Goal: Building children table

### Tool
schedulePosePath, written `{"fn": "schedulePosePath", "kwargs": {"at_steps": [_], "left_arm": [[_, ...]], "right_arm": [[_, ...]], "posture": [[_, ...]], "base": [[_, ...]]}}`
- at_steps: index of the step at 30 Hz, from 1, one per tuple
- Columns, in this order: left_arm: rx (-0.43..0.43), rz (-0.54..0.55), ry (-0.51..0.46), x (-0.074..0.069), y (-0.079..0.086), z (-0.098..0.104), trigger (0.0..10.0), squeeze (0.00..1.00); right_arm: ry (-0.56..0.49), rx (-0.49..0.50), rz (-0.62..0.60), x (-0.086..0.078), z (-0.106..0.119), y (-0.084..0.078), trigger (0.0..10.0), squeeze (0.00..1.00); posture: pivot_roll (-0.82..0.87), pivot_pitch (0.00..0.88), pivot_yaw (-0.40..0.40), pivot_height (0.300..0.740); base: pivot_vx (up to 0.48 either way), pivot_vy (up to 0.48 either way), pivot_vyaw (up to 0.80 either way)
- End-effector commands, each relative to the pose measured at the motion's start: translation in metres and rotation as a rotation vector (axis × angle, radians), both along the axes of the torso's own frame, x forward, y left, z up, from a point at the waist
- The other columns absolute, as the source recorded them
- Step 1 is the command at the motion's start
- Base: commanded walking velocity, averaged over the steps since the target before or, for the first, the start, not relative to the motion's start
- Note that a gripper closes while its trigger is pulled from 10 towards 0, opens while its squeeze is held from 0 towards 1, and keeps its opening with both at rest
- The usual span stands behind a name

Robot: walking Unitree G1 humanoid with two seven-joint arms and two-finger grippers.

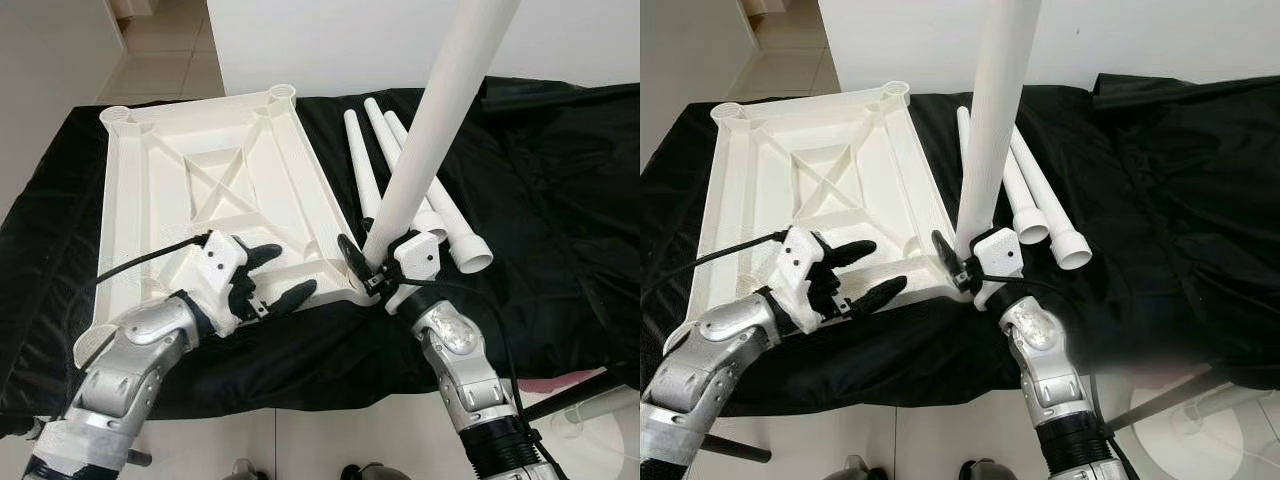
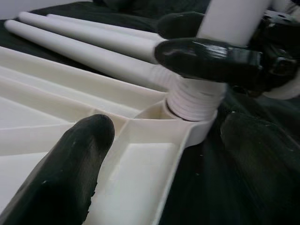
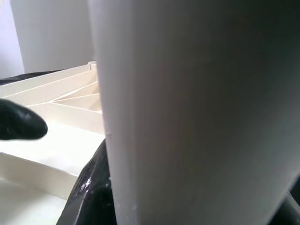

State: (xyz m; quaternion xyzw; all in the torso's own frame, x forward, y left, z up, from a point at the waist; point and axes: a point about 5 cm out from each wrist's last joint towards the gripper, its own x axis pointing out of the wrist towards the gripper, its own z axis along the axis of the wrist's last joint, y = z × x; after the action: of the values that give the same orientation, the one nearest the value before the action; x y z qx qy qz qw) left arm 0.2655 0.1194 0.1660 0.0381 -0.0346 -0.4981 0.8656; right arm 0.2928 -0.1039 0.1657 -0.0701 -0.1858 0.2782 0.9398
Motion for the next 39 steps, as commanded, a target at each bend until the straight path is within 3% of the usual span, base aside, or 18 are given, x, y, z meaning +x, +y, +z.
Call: {"fn": "schedulePosePath", "kwargs": {"at_steps": [1,9,22,27,35,39], "left_arm": [[0.022,-0.126,0.001,-0.011,-0.007,-0.003,10.0,0.00],[0.048,-0.115,-0.009,-0.010,-0.005,-0.003,10.0,0.00],[0.082,-0.082,-0.036,-0.003,0.000,-0.001,10.0,0.00],[0.088,-0.057,-0.052,0.002,0.004,0.002,10.0,0.00],[0.094,-0.051,-0.055,0.003,0.006,0.003,10.0,0.00],[0.103,-0.036,-0.060,0.005,0.009,0.003,10.0,0.00]], "right_arm": [[0.022,-0.028,0.021,-0.001,-0.008,0.001,10.0,0.00],[0.032,-0.062,0.035,0.000,-0.015,0.000,10.0,0.00],[0.044,-0.207,0.068,0.003,-0.038,0.002,10.0,0.00],[0.115,-0.099,0.084,0.006,-0.040,0.005,10.0,0.00],[0.145,-0.106,0.078,0.011,-0.040,0.007,10.0,0.00],[0.264,-0.107,0.070,0.018,-0.043,0.008,10.0,0.00]], "posture": [[-0.05,0.120,0.018,0.740],[-0.05,0.123,0.025,0.740],[-0.04,0.126,0.020,0.740],[-0.03,0.127,0.018,0.740],[-0.03,0.127,0.016,0.740],[-0.03,0.126,0.009,0.740]], "base": [[0.000,0.000,0.00],[0.000,0.000,0.00],[0.000,0.000,0.00],[0.000,0.000,0.00],[0.000,0.000,0.00],[0.000,0.000,0.00]]}}
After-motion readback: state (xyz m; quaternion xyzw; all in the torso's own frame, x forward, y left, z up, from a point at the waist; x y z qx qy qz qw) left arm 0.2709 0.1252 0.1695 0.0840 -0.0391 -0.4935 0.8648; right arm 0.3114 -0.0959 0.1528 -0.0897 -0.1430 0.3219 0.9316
